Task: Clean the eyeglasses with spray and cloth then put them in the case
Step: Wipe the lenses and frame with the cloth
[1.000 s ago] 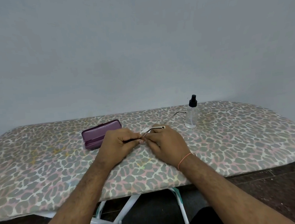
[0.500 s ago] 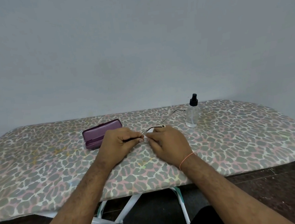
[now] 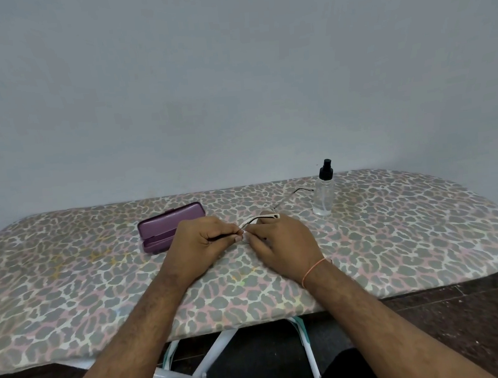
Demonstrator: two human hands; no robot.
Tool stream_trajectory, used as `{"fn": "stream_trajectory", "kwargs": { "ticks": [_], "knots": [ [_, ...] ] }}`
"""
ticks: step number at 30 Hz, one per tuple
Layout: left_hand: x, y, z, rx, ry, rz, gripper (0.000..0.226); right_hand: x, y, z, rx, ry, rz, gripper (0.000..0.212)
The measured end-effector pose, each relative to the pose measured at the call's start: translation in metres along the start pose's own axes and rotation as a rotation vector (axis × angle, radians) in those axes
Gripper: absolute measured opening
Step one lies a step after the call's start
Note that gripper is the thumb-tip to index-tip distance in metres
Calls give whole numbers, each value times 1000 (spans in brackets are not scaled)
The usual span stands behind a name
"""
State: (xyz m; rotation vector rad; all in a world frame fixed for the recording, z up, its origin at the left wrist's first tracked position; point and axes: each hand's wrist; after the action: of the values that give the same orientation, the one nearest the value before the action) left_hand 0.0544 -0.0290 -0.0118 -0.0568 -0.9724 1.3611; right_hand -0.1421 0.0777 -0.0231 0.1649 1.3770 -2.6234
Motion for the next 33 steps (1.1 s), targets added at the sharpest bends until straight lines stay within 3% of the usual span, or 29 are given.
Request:
{"fn": "stream_trajectory", "kwargs": {
  "ticks": [5, 12, 16, 20, 26, 33],
  "knots": [
    [-1, -1, 0, 36, -7, 5, 19, -2, -4, -5, 43, 38, 149, 25],
    [-1, 0, 0, 5, 9, 12, 16, 0, 0, -1, -1, 107, -65, 40],
    [-3, 0, 0, 1, 18, 27, 17, 2, 2, 0, -28, 15, 67, 32],
    [-4, 0, 0, 8, 4, 37, 18, 0, -2, -3, -15, 53, 169, 28],
    [-1, 0, 0, -3, 19, 21, 16, 1, -1, -1, -18, 92, -34, 40],
    [-3, 0, 1, -24, 17, 23, 20, 2, 0, 2, -33, 33, 190, 26]
  ]
}}
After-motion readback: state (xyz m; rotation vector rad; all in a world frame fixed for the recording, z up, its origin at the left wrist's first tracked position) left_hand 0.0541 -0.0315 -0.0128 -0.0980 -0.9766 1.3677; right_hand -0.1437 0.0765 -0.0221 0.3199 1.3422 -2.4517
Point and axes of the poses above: each hand's wrist, its own z-axis towards the middle knuckle, its own y-axis out of the palm, x = y × z, and after that the axes turned 4 degrees about -z, right-handed
